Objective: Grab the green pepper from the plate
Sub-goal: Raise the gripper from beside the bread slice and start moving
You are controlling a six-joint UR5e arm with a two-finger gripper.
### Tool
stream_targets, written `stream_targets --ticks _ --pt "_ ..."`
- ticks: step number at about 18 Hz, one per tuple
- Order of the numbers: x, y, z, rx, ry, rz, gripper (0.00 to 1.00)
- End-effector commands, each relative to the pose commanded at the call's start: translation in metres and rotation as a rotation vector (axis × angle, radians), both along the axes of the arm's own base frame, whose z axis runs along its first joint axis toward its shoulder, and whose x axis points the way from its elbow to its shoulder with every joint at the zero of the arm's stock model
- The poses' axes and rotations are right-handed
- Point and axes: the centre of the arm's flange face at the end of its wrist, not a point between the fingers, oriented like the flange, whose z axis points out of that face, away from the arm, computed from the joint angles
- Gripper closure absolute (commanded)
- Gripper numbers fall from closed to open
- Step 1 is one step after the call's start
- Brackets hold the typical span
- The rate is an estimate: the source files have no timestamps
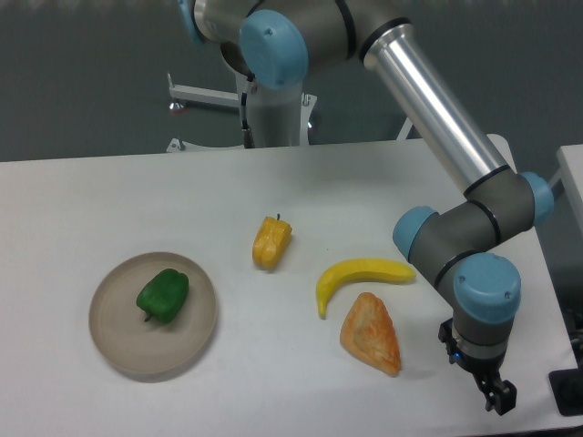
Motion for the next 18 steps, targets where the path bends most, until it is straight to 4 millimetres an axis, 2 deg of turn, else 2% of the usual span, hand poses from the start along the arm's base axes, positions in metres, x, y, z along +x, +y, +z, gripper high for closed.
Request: stream_targets --ticks 4,9,11,15,18 --pt "0.001 0.0 0.004 0.005 0.002 0.006 0.0" --pt "0.015 0.008 0.01 0.014 0.0 0.014 0.0" --pt "0.028 0.007 0.017 0.009 -0.011 0.015 0.0" --pt "0.048 -0.011 0.034 -0.009 -0.051 0.053 0.0" --pt "0.087 -0.017 0.048 -0.031 -0.092 0.096 0.0"
